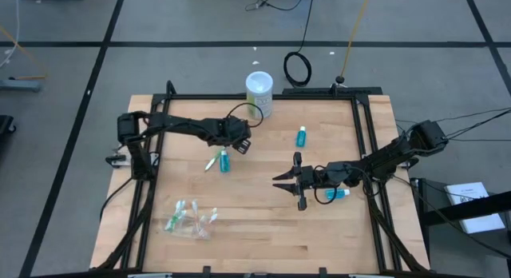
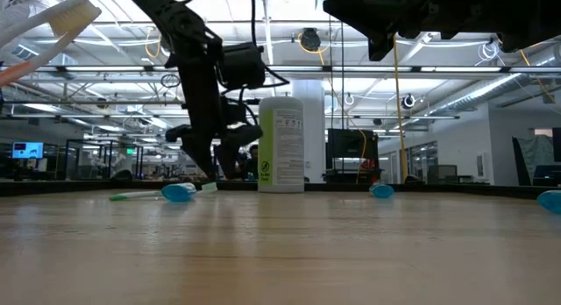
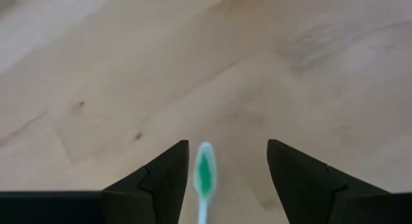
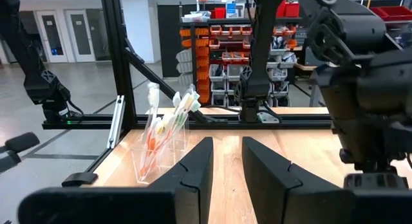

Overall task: Pick & Place toothbrushing station
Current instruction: Put the green toothbrush into the transparent organizer

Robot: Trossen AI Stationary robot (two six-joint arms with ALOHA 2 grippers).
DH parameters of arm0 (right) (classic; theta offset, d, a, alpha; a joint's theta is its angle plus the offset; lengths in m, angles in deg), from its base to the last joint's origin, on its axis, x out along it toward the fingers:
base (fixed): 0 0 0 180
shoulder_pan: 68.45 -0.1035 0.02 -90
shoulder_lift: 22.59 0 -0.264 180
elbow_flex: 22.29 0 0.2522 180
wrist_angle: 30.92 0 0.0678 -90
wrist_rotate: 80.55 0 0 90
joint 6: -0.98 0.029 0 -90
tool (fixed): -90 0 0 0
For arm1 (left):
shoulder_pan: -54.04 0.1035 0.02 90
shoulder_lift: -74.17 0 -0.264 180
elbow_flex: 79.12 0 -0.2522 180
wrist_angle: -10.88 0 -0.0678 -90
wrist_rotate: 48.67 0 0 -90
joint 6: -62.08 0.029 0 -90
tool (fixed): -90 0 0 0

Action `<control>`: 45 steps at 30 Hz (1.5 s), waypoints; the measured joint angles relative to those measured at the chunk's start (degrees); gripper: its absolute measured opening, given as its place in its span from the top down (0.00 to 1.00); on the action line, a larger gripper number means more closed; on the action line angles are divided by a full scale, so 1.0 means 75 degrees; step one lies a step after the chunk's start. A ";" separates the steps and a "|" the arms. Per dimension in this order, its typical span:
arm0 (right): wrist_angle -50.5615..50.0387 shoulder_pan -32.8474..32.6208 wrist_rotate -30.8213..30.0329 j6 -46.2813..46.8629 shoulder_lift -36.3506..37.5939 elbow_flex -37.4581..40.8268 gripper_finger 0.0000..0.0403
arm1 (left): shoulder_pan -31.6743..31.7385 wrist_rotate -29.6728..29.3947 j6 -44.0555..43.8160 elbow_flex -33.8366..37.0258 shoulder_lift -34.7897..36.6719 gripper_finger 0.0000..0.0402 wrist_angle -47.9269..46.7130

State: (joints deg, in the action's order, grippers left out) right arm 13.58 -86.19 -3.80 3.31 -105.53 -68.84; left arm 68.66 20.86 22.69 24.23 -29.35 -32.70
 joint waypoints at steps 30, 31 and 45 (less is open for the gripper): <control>-0.0045 0.0000 -0.0012 -0.0003 0.0002 0.0003 0.82 | 0.0249 0.0694 0.0211 -0.0025 -0.0712 0.54 -0.0557; -0.0042 0.0000 -0.0012 -0.0003 0.0002 0.0003 0.82 | 0.0249 0.0745 0.0215 -0.0018 -0.0687 0.57 -0.0573; -0.0038 0.0000 -0.0015 -0.0001 0.0002 0.0003 0.82 | 0.0228 0.0718 0.0735 0.0031 -0.0363 0.88 -0.0405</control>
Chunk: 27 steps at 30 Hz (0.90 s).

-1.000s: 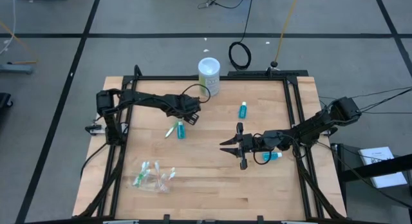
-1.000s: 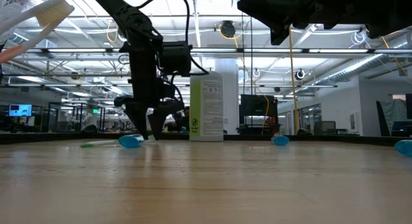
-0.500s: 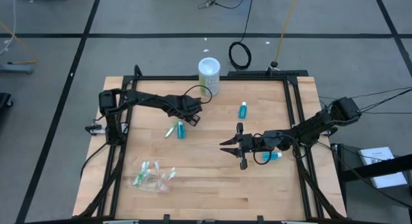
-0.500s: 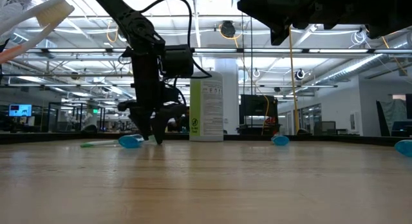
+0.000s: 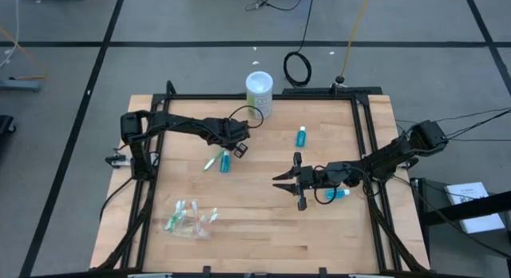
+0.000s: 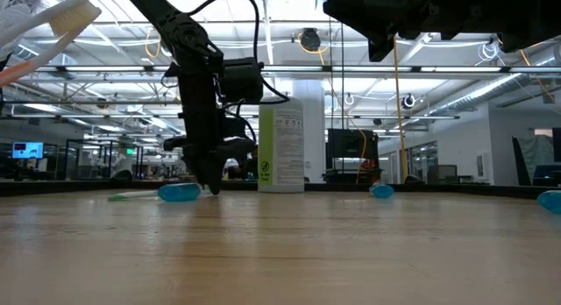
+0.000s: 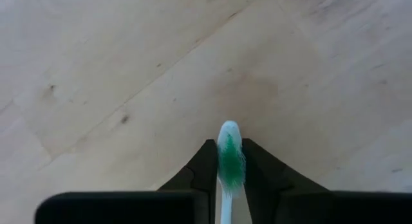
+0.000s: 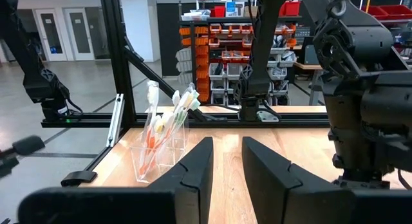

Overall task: Pick & Place toothbrushing station
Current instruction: Put the green toothbrush into the transparent organizer

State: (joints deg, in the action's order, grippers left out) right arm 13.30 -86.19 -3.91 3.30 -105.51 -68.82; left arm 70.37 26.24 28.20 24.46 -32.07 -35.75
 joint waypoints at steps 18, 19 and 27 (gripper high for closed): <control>-0.0079 0.0000 -0.0003 0.0001 -0.0002 0.0000 0.82 | -0.1359 -0.1952 0.0890 -0.0043 0.4340 0.86 0.0004; -0.0078 0.0000 -0.0003 0.0002 -0.0002 0.0000 0.82 | -0.1627 -0.2205 0.0902 -0.0043 0.4589 0.86 -0.0001; -0.0082 0.0000 -0.0003 0.0001 -0.0002 0.0000 0.82 | -0.4222 -0.4111 0.0660 -0.0045 0.5980 0.88 -0.0022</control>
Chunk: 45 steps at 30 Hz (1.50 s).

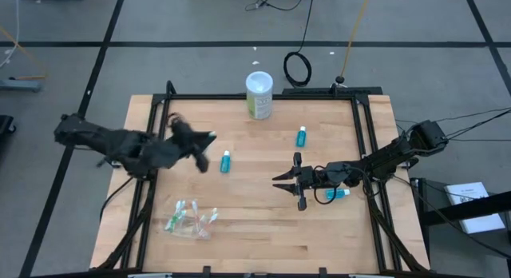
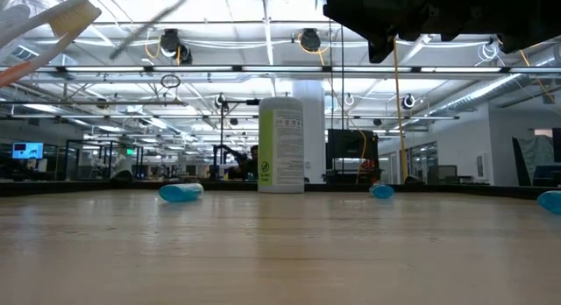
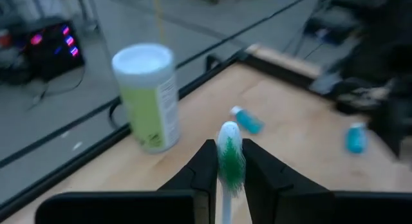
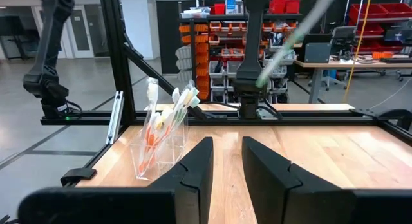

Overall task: Pick & Place toothbrushing station
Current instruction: Put the green toothbrush into the transparent organizer

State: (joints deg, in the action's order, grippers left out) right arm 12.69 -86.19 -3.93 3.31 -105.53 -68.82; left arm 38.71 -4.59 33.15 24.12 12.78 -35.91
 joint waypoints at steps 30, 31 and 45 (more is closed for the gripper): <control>0.0149 0.0000 0.0000 0.0204 0.0000 0.0000 0.82 | -0.8321 -0.5797 -0.4785 0.1212 -0.0347 0.86 0.0084; 0.0149 0.0001 0.0000 0.0204 0.0000 0.0000 0.82 | -0.8423 -0.5805 -0.4792 0.1212 -0.0349 0.87 0.0083; 0.0146 0.0001 0.0000 0.0180 0.0000 0.0000 0.82 | -0.9417 -0.5831 -0.4280 0.1233 -0.1769 0.88 -0.0193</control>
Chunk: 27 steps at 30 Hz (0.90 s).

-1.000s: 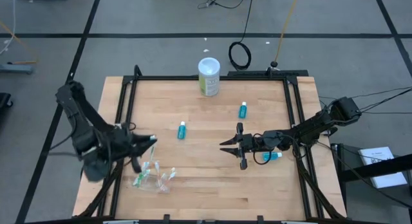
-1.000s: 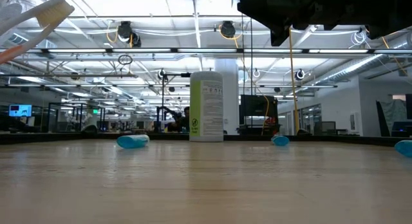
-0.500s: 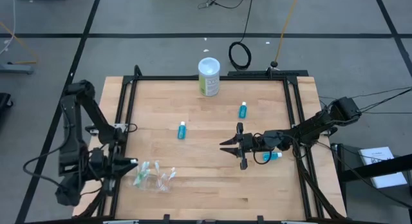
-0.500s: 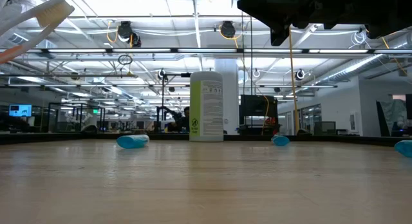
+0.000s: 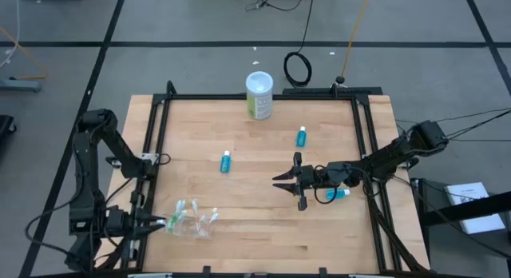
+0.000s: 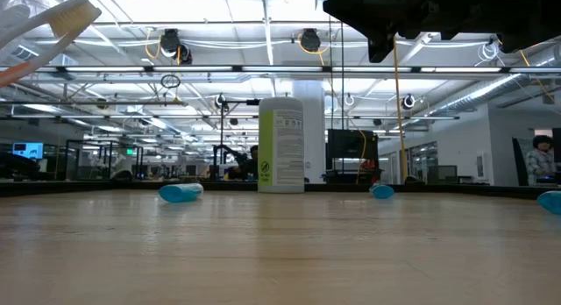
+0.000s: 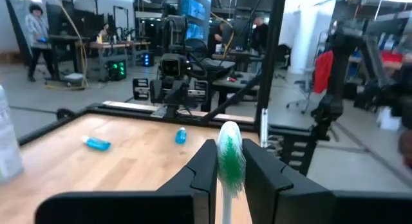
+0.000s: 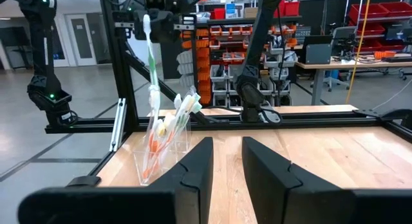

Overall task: Pick & Place toothbrushing station
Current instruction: Put the green toothbrush into the transparent organizer

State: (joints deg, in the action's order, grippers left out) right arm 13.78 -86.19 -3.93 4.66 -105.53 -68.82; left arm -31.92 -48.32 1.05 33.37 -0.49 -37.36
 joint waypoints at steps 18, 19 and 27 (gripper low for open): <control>-0.0003 0.0052 0.0001 0.0005 0.0000 0.0000 0.82 | -0.0017 -0.0156 0.2875 0.1782 -0.0102 0.88 0.3277; -0.0003 0.0052 0.0000 0.0008 0.0000 0.0000 0.82 | -0.0014 -0.0172 0.3149 0.1792 -0.0113 0.88 0.3240; -0.0006 0.0049 0.0003 0.0018 0.0000 0.0000 0.82 | -0.0159 -0.0078 0.3191 0.1795 -0.0050 0.88 0.3273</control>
State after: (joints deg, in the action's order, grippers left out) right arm 13.73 -85.82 -3.91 4.79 -105.53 -68.82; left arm -33.11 -48.91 24.98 46.83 -0.86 -12.81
